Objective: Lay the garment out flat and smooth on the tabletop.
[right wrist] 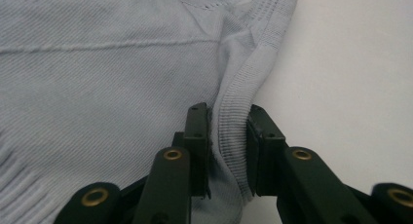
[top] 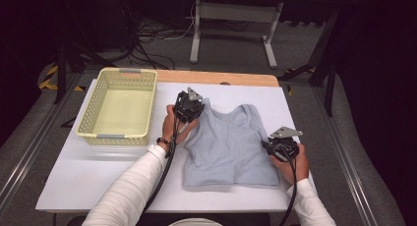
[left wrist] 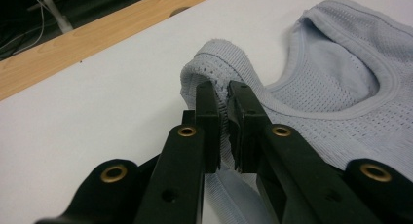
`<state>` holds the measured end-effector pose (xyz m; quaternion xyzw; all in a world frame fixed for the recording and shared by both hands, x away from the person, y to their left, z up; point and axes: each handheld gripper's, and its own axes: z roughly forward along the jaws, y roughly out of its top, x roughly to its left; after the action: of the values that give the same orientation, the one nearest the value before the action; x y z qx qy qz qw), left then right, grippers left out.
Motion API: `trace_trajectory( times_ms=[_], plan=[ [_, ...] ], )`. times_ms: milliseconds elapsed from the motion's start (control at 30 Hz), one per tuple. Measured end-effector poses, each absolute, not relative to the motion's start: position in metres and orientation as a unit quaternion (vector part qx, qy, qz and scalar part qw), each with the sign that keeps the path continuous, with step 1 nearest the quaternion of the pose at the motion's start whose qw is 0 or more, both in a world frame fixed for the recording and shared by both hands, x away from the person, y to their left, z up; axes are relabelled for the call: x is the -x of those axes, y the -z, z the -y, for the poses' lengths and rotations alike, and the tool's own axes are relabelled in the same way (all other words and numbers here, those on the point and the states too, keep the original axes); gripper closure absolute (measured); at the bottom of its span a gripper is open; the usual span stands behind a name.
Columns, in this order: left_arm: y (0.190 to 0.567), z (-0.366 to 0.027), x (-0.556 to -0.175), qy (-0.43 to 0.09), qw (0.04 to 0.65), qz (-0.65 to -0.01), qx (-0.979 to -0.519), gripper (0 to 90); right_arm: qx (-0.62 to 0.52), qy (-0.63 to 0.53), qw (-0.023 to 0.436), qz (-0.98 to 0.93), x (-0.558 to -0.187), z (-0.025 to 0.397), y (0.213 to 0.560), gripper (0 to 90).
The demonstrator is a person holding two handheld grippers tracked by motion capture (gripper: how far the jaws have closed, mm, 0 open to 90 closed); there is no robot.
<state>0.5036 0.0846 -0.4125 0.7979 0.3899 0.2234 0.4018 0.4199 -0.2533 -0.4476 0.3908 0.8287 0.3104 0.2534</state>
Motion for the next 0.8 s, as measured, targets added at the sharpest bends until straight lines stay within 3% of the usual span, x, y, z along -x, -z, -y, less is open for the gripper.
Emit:
trace_trajectory(
  times_ms=[367, 633, 800],
  plan=[
    [0.41, -0.091, -0.504, -0.239, 0.405, -0.403, -0.785, 78.3, -0.391, -0.31, 0.254, -0.829, -0.421, 0.252, 0.447, 74.4],
    [0.428, -0.086, -0.52, -0.23, 0.367, -0.409, -0.803, 65.9, -0.389, -0.309, 0.254, -0.83, -0.422, 0.25, 0.448, 73.2],
    [0.44, -0.086, -0.527, -0.187, 0.362, -0.419, -0.812, 59.8, -0.389, -0.311, 0.254, -0.829, -0.422, 0.251, 0.449, 72.8]
  ],
)
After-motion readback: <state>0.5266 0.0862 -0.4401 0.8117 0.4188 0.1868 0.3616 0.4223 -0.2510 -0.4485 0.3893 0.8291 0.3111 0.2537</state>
